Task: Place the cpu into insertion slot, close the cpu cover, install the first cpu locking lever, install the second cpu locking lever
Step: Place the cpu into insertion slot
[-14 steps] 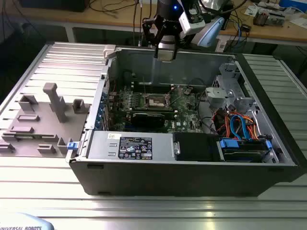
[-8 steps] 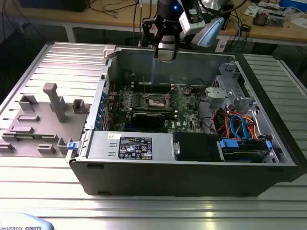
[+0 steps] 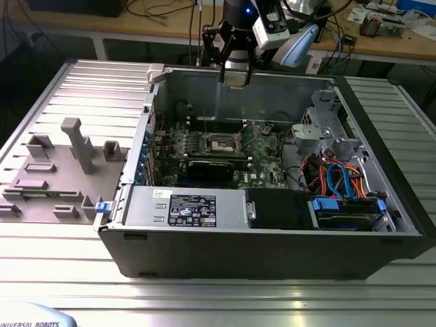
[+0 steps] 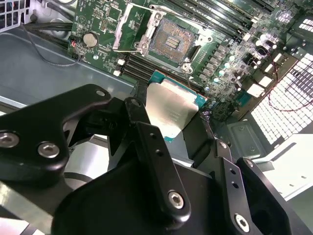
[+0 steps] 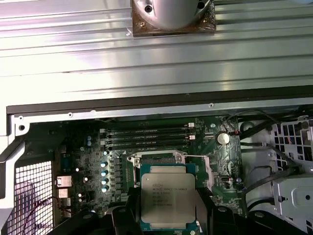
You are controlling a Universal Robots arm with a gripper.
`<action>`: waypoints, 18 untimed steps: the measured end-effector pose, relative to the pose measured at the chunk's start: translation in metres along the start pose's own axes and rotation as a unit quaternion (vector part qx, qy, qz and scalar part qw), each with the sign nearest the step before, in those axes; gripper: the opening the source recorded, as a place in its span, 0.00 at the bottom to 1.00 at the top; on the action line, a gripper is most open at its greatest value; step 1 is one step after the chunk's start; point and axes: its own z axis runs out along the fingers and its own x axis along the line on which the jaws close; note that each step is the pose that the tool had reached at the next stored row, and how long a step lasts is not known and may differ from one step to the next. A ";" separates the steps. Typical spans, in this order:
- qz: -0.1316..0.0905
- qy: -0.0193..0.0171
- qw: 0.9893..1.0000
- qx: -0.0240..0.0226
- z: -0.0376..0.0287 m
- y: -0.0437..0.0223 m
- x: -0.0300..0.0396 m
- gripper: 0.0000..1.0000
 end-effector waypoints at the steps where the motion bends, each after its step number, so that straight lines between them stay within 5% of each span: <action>1: 0.000 0.000 1.000 0.000 0.0000 0.0000 0.0000 0.54; 18: 0.023 -0.002 1.000 0.000 0.0001 0.0000 0.0000 0.54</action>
